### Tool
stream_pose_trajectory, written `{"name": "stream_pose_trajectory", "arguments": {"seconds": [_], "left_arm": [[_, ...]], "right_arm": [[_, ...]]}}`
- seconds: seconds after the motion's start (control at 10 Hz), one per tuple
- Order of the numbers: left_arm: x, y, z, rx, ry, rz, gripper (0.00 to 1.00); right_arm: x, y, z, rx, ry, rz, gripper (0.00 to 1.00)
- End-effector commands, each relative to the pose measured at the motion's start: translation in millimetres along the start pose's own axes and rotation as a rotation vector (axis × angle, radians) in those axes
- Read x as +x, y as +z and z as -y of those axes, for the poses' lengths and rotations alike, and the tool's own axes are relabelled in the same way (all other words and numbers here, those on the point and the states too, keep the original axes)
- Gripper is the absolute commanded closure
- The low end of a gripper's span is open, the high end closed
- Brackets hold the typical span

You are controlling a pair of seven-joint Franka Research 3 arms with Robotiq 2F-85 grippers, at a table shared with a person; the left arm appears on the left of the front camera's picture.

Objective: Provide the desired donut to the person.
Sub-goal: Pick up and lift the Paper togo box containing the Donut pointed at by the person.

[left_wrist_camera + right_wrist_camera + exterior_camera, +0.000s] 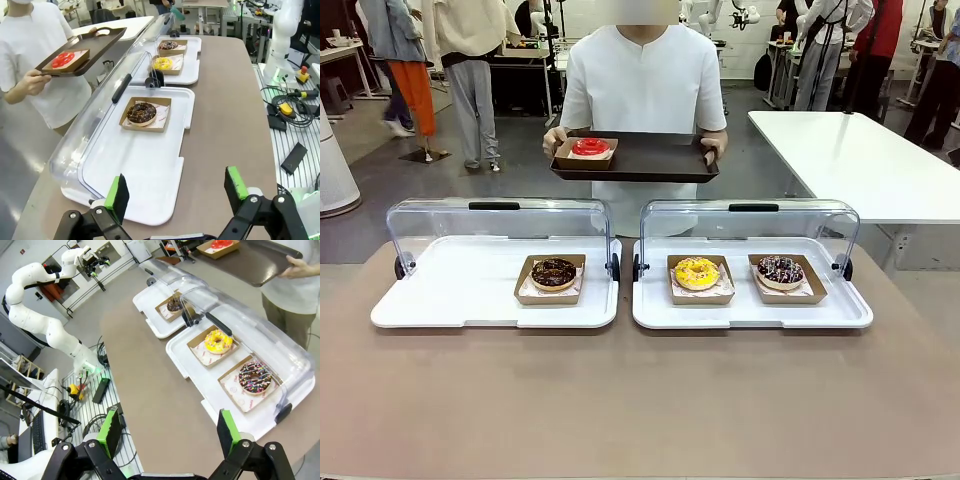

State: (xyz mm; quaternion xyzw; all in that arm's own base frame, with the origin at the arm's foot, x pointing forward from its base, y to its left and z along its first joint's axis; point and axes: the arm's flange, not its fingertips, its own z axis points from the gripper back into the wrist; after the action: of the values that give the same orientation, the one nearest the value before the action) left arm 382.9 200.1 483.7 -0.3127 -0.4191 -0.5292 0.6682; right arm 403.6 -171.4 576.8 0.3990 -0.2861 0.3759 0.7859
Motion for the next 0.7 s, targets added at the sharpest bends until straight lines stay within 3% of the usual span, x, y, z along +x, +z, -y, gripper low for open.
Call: {"name": "stream_pose_trajectory", "arguments": {"seconds": [0.0,0.6], "left_arm": [[-2.0,0.0,0.2,0.015,-0.002,0.014,0.00],[-2.0,0.0,0.2,0.015,-0.002,0.014,0.00]], "right_arm": [[-0.3,-1.0,-0.8,0.006,0.004,0.006,0.00],[-0.3,-1.0,-0.8,0.006,0.004,0.006,0.00]]}}
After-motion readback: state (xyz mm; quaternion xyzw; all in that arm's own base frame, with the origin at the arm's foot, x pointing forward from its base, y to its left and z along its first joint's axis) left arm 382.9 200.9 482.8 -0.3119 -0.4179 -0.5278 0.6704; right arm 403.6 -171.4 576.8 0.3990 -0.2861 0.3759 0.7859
